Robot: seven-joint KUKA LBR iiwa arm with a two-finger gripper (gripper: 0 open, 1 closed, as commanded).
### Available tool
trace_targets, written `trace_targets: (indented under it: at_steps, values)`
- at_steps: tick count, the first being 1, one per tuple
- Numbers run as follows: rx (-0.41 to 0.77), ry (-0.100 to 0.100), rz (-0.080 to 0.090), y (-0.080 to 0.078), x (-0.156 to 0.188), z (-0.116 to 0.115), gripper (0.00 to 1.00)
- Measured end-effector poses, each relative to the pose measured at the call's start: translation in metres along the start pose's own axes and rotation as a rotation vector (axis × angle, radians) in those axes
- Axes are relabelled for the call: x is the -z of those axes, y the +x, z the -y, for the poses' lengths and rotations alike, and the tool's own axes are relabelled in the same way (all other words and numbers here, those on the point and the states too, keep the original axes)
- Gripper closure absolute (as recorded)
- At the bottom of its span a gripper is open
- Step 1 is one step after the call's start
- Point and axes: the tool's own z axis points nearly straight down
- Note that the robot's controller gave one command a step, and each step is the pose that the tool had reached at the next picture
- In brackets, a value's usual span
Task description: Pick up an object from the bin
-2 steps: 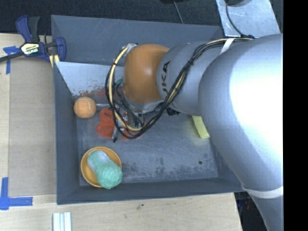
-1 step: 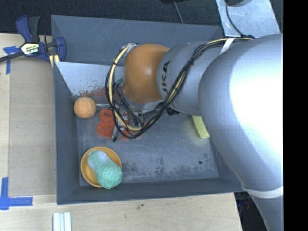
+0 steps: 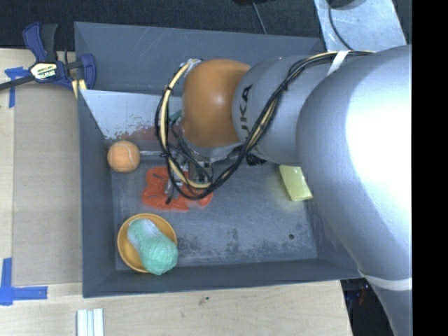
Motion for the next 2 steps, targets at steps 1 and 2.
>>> trace_targets:
  at_steps: [1,2]
  values:
    - [0.062,-0.001,0.010,-0.002,0.027,-0.012,1.00]
    - [0.223,0.000,0.006,-0.011,0.076,-0.008,1.00]
